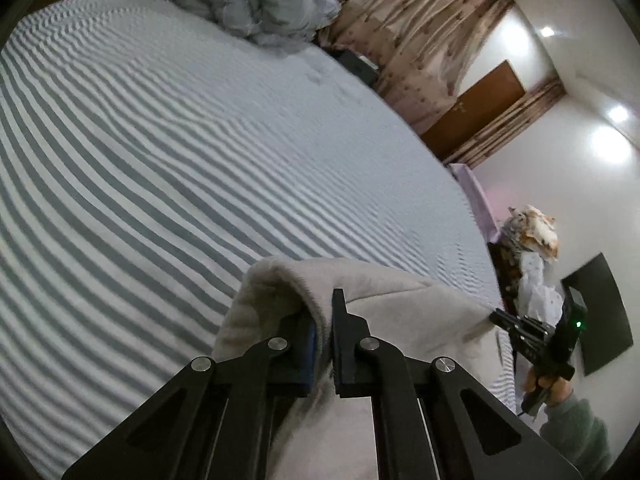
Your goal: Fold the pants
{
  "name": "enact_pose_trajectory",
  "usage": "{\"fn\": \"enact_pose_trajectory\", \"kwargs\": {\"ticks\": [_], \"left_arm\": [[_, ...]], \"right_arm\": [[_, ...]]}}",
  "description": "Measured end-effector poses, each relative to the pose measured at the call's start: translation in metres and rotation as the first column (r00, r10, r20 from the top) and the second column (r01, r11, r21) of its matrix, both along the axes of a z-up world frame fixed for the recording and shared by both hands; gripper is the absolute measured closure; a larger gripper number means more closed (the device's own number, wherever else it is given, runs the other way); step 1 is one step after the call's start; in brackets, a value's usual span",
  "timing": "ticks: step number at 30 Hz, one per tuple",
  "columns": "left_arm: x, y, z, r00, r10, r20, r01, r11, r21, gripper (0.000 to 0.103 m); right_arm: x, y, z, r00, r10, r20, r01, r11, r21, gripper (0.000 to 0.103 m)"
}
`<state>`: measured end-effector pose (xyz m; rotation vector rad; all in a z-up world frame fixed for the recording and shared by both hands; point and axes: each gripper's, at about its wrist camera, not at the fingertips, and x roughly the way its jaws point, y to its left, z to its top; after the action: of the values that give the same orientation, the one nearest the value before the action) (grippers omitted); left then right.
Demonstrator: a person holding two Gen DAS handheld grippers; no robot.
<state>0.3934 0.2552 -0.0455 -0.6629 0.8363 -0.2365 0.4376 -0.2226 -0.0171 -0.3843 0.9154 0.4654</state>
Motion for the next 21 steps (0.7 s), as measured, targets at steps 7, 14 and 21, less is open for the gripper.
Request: {"fn": "enact_pose_trajectory", "kwargs": {"ticks": [7,14,21], "left_arm": [[-0.072,-0.012,0.033,0.997,-0.057,0.053,0.056,0.998,0.015,0.096],[-0.111,-0.041,0.033,0.993,-0.089,0.079,0.086,0.996,0.037,0.096],[-0.1,-0.04,0.04,0.995,-0.049,0.085,0.046,0.998,0.038,0.096]], "right_arm": [[-0.098,-0.04,0.059,0.993,-0.099,0.056,0.092,0.988,0.127,0.103],[-0.117,-0.027,0.02,0.998,-0.059,-0.001,0.058,0.998,-0.026,0.089],[-0.069,0.002,-0.019,0.998,0.05,0.037,-0.044,0.989,-0.144,0.044]]}}
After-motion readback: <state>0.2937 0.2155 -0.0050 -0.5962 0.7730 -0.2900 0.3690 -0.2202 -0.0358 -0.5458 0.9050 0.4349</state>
